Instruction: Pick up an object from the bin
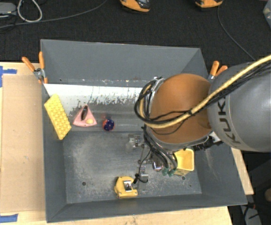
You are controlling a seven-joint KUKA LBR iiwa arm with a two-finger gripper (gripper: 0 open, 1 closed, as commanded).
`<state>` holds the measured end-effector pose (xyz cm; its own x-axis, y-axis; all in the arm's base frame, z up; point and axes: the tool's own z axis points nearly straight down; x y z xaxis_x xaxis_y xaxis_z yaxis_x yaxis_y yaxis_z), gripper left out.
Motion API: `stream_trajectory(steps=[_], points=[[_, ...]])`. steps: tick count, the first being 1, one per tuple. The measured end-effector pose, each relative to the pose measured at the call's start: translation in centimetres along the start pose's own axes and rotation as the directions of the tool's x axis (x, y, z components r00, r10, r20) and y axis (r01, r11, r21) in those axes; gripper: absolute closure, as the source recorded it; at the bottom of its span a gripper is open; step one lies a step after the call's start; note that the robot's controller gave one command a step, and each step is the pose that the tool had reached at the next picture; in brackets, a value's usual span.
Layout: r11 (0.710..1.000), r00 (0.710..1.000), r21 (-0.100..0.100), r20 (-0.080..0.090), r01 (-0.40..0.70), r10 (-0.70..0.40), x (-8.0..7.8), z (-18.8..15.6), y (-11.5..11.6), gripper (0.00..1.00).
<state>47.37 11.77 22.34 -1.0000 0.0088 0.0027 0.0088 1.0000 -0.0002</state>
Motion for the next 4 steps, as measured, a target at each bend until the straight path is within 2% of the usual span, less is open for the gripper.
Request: stream_trajectory(steps=[1, 2, 3, 4], points=[[1.0, 1.0, 0.0, 0.0, 0.0, 0.0, 0.0, 0.0, 0.0, 0.0], [1.0, 1.0, 0.0, 0.001, 0.021, -0.021, -2.1, 0.8, 5.0, 0.0], [1.0, 1.0, 0.001, 0.0, -0.016, 0.016, -4.6, 3.9, 6.6, 0.0], [0.999, 0.999, -0.002, 0.001, 0.033, -0.033, -3.7, 4.8, 3.1, 0.0]])
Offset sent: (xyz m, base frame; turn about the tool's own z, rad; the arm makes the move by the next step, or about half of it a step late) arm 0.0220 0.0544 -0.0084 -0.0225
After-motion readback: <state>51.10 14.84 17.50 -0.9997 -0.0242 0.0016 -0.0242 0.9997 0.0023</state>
